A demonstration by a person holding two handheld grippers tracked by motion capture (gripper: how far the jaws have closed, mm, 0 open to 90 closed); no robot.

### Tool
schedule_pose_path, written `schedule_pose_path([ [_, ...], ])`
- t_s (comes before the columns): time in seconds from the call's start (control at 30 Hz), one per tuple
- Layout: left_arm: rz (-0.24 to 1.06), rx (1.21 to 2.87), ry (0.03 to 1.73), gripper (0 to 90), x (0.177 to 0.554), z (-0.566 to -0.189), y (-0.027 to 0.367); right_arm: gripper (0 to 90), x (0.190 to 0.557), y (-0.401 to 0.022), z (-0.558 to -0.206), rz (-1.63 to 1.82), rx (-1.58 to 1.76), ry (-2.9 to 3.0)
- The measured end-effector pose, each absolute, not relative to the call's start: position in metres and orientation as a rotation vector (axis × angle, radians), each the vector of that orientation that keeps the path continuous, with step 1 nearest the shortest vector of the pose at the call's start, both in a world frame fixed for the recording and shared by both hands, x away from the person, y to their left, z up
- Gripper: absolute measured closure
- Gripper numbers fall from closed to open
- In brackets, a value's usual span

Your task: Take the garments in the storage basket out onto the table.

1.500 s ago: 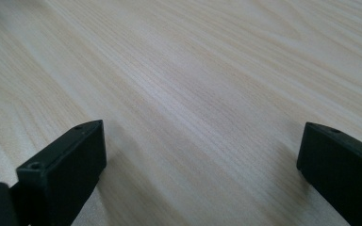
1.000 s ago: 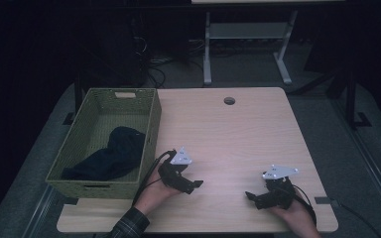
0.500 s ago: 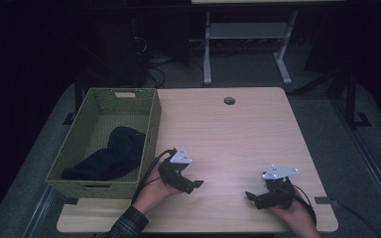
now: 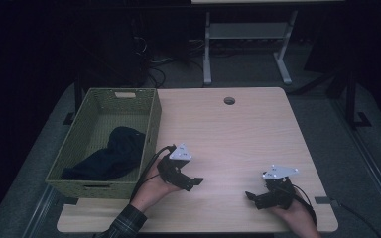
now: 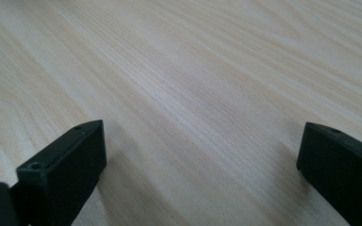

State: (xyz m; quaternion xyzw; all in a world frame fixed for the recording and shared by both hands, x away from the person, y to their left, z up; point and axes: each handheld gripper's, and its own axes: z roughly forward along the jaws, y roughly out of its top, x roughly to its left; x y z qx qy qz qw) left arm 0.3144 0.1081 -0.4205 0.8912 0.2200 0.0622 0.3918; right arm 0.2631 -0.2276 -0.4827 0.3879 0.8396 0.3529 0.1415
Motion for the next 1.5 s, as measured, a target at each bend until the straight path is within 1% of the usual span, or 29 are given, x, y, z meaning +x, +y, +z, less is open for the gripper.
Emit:
schedule_pose_path([
  [0.7, 0.142, 2.259, 0.56, 13.7, 0.316, -0.401, 0.108, 1.6, 0.263, -0.228, -0.483, 1.019, 1.12, 2.424],
  [1.5, 0.183, 2.228, 0.545, 13.8, 0.326, -0.367, 0.115, 1.6, 0.263, -0.227, -0.483, 1.022, 1.122, 2.422],
])
